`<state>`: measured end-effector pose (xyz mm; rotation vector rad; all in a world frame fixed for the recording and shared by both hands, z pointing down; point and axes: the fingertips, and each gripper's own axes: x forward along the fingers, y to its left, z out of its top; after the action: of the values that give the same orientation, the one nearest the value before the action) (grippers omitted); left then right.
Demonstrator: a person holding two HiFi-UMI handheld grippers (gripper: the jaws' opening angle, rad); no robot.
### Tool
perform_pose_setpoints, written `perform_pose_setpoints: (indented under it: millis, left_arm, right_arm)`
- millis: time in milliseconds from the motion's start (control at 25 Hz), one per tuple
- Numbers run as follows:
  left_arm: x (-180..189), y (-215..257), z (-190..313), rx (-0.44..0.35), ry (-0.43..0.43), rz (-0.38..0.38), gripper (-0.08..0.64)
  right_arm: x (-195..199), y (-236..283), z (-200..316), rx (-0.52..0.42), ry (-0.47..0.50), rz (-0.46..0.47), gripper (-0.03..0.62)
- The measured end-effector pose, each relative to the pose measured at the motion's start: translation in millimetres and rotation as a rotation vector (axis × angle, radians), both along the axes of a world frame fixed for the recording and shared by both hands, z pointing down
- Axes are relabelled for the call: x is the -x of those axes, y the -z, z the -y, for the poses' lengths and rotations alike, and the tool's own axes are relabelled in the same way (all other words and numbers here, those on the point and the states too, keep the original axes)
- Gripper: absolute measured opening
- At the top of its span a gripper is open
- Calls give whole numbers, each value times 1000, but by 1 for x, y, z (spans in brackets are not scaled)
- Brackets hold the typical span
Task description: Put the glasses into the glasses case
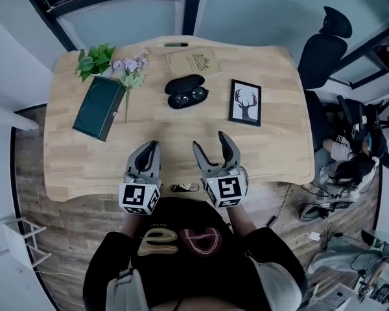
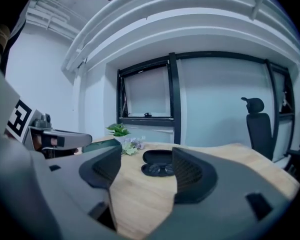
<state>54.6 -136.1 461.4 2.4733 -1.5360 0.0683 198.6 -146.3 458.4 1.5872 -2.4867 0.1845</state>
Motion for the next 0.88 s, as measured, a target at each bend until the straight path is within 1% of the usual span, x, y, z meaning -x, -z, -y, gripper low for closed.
perform_pose_setpoints:
  millis: [240,360,520,680,800,880]
  left_arm:
    - [-7,7,-5,-20,-41,-9,32]
    - [-8,4,-11,-10,-54,-7,32]
    - [-10,-3,-14,18,-60,7,31]
    - [-12,-2,-17,11,-72,-9,31]
    - [-15,1,-18,4,-77,-16,31]
    - [-15,3,-18,-2,-78,-17,31]
  right_arm:
    - [17,-4,-13,38,81,63,302]
    - [23,-7,-19,40,94,52,293]
    - [28,-9,-23,36,92,7,200]
    - [29,-8,-24,18,84,-8,126]
    - [26,-4,-22,-2,61,-6,44]
    - [24,0,-21,-25,38,-12,20]
